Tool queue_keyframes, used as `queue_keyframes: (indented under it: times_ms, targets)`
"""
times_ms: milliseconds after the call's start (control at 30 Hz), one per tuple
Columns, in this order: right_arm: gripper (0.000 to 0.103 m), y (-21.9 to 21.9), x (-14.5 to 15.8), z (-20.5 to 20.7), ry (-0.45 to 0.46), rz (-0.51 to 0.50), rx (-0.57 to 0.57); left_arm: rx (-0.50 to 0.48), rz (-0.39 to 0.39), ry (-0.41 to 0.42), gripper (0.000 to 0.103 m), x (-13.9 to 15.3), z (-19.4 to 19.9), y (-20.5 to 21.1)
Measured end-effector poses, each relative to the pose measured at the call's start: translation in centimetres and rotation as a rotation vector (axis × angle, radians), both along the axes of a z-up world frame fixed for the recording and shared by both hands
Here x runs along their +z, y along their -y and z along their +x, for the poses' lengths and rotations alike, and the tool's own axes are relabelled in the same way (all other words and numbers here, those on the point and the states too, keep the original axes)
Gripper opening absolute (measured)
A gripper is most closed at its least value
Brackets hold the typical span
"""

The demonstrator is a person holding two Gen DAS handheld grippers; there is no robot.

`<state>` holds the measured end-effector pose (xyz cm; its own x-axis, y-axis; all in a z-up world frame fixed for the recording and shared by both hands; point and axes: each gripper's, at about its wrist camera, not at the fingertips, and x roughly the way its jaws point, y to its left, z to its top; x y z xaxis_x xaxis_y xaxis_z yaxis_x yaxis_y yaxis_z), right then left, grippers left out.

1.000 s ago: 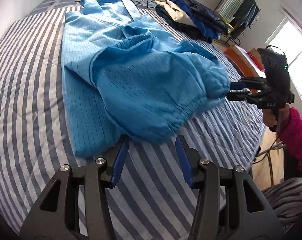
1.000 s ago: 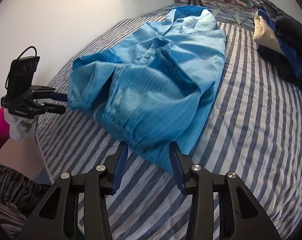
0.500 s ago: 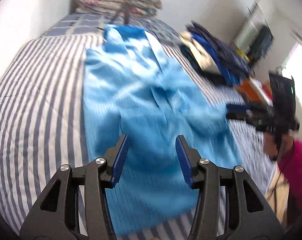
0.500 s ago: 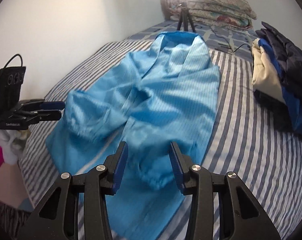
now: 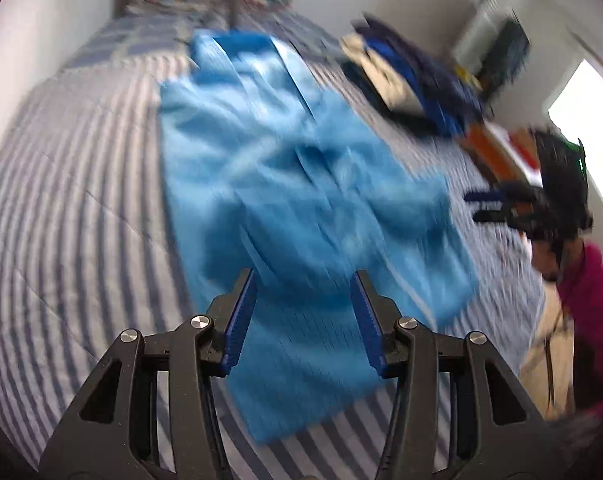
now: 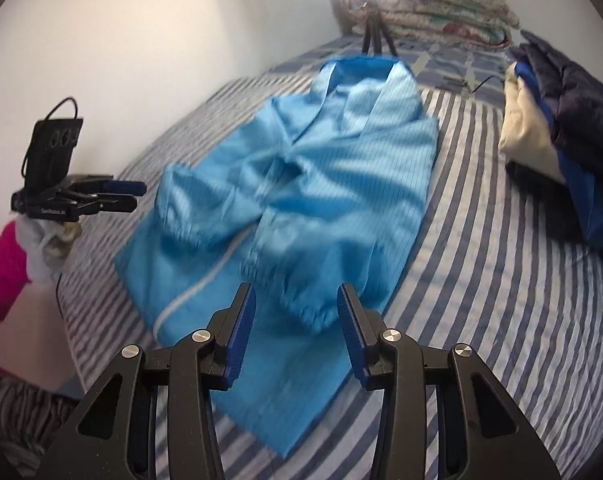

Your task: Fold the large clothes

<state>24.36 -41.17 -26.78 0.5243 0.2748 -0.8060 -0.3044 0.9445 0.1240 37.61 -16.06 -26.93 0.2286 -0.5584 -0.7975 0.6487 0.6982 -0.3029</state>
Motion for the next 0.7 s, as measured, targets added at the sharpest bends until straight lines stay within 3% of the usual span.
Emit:
queue_keyframes:
  times_ms: [133,267,500,700]
  targets:
    - [0.041,-0.8,-2.8,-0.6,-0.078,-0.044,0.050,-0.102,0.096,-0.018,0.049,-2.3,-2.0,2.2]
    - [0.041,-1.4,-3.9,0.7,-0.089,-0.072,0.055,-0.091,0.162,0.002,0.049,-3.9,-1.0,3.9]
    - [0.041,-1.9,-2.0,5.8,0.017,-0.120,-0.020,0.091,0.121,0.127,0.049,-1.3,4.3,5.9]
    - [0.041,-0.8,1.0,8.6,0.116,-0.100,-0.142,0.246,0.047,0.170,0.049,1.5,8.1,4.8]
